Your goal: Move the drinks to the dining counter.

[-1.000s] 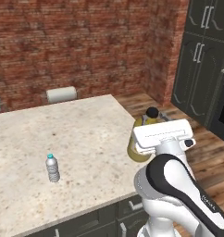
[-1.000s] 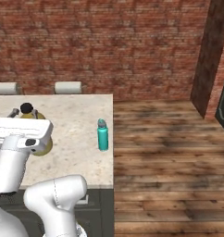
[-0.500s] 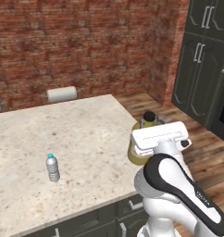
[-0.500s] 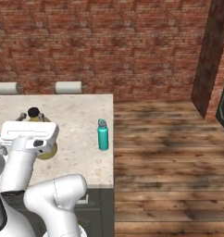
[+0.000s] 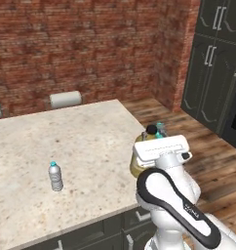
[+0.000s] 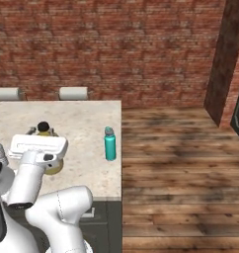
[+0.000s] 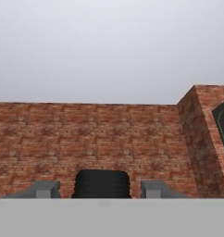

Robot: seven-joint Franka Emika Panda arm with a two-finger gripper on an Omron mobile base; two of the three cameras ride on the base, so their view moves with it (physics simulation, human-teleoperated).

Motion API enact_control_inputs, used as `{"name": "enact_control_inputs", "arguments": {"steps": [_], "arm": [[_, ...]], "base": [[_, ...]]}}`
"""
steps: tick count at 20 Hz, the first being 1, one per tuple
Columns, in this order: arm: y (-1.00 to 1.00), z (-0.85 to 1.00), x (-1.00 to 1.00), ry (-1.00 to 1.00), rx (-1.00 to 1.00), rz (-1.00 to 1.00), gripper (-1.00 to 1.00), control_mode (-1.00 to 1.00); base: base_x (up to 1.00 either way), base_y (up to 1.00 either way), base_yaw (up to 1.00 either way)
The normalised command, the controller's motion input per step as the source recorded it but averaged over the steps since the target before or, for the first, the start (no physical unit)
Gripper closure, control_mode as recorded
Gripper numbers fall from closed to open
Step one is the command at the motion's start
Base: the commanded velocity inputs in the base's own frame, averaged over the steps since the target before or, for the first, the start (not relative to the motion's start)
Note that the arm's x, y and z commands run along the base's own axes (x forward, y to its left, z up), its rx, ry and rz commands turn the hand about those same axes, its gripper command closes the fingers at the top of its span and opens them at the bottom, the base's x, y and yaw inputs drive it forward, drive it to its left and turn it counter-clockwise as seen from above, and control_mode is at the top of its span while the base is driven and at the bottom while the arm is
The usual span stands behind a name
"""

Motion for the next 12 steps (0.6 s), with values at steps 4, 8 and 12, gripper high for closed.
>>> {"name": "enact_control_inputs", "arguments": {"steps": [4, 8, 12], "arm": [[0.23, -0.45, 0.36, 0.0, 0.0, -0.01, 1.0, -1.0], [0.18, -0.4, 0.41, 0.0, 0.0, -0.03, 1.0, -1.0], [0.16, -0.28, 0.48, 0.0, 0.0, -0.05, 1.0, -1.0]], "base": [[0.0, 0.0, 0.0], [0.0, 0.0, 0.0], [0.0, 0.0, 0.0]]}}
